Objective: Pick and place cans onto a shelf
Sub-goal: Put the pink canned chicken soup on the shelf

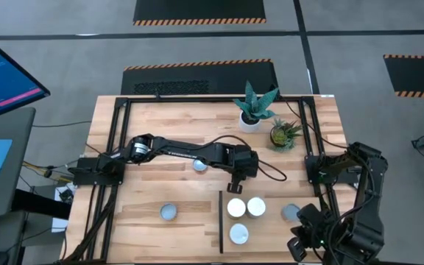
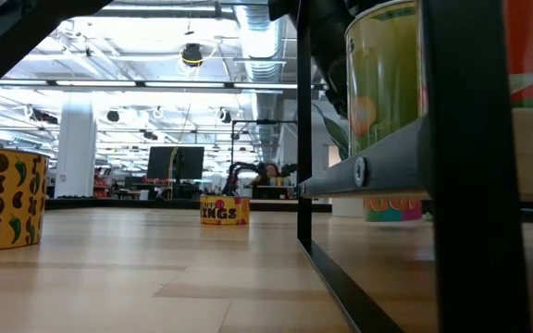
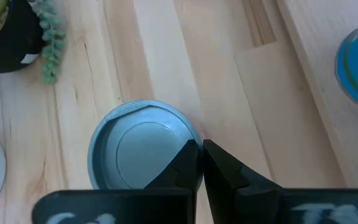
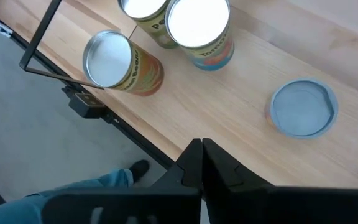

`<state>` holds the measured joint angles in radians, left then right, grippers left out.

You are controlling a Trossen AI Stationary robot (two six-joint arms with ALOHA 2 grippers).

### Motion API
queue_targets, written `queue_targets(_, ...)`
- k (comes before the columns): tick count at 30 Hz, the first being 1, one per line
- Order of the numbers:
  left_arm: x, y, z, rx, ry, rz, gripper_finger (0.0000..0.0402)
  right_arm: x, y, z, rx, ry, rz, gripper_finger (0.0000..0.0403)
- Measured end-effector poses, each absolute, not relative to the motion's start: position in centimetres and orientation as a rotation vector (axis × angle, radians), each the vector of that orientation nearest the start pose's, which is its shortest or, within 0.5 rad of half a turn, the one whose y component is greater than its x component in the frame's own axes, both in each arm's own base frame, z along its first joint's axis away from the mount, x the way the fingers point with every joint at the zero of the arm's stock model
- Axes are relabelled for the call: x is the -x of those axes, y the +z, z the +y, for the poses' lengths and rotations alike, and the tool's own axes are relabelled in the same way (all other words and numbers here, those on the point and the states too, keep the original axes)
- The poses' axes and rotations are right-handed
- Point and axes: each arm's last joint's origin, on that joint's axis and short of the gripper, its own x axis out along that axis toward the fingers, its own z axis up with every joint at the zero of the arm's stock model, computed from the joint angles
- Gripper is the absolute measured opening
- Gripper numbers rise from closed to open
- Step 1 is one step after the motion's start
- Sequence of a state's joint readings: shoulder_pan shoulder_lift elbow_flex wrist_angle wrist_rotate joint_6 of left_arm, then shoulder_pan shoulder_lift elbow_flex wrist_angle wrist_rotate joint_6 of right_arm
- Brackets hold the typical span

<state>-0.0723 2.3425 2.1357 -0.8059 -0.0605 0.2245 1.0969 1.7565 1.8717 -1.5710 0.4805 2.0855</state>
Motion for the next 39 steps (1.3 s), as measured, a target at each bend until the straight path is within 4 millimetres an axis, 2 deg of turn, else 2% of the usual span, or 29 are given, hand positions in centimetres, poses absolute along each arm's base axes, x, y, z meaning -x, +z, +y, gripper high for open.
queue_targets(12, -50.7, 22.2, -3.2, -0.271, -0.116, 1.002, 0.0091, -15.6, 35.8, 27.5, -0.819, -0.632, 0.941, 0.0029)
queue_targets(14, -50.7, 23.4, -3.2, -0.272, -0.114, 0.997, 0.0098, -15.6, 35.8, 27.5, -0.815, -0.63, 0.944, 0.0026)
queue_targets(19, -50.0, 28.3, -3.0, -0.343, -0.065, 0.955, 0.0107, -16.1, 35.8, 27.2, -0.759, -0.606, 0.956, 0.0021)
queue_targets(23, -47.0, 31.4, -2.0, -0.388, -0.012, 0.989, 0.0107, -17.3, 35.8, 26.5, -0.675, -0.585, 0.953, 0.0023)
queue_targets(26, -44.5, 33.2, -0.9, -0.292, 0.043, 1.087, 0.0107, -18.9, 35.9, 25.3, -0.588, -0.58, 0.91, 0.0024)
queue_targets(29, -42.6, 33.5, -0.2, -0.205, 0.089, 1.215, 0.0107, -21.0, 36.0, 23.7, -0.458, -0.582, 0.864, 0.0022)
queue_targets(33, -40.0, 34.1, -0.3, -0.14, 0.161, 1.392, 0.0107, -24.0, 36.1, 20.6, -0.299, -0.612, 0.869, 0.0018)
queue_targets(35, -39.8, 33.8, -0.6, -0.12, 0.198, 1.379, 0.0107, -25.3, 36.1, 18.9, -0.234, -0.626, 0.898, 0.0018)
queue_targets(39, -37.9, 34.1, -1.4, -0.13, 0.231, 1.399, 0.0107, -27.2, 36.1, 16.0, -0.158, -0.64, 0.967, 0.0025)
